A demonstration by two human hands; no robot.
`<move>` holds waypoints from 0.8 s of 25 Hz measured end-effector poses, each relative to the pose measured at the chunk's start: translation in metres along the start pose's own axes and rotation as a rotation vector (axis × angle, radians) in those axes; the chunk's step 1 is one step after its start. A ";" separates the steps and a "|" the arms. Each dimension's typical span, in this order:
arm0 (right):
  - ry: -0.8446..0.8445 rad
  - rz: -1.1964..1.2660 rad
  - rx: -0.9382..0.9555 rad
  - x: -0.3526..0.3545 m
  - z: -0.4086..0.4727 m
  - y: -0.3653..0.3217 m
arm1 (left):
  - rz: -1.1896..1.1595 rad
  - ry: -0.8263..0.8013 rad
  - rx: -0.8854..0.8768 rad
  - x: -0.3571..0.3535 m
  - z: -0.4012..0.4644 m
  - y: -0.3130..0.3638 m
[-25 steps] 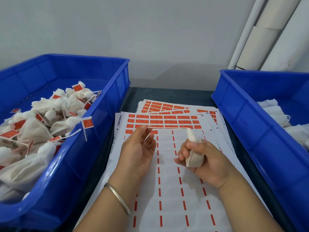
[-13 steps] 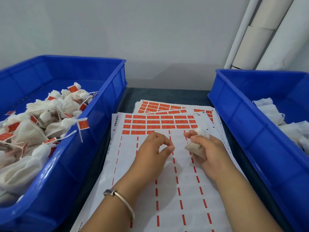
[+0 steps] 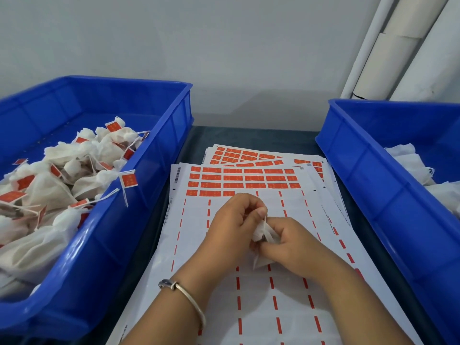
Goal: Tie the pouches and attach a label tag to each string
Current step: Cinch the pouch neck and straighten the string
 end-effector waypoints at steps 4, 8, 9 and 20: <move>0.095 -0.029 0.024 0.004 0.000 0.004 | 0.116 0.033 0.023 0.000 0.000 -0.002; 0.148 -0.058 0.036 0.006 0.001 0.005 | 0.004 0.030 0.119 0.002 0.004 -0.009; 0.162 -0.074 0.044 0.007 0.001 0.003 | -0.041 0.027 0.151 0.002 0.004 -0.012; 0.396 -0.016 0.143 0.018 -0.005 -0.007 | -0.292 -0.026 0.390 -0.001 0.005 -0.024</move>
Point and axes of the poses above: each hand's wrist, its own z-axis towards the middle knuckle, its own x-axis out of the back of the hand, y = z × x, the point moved 7 cm from there along z, towards the middle knuckle, and after that the axes turned 9 degrees about x, right-handed, at the moved point
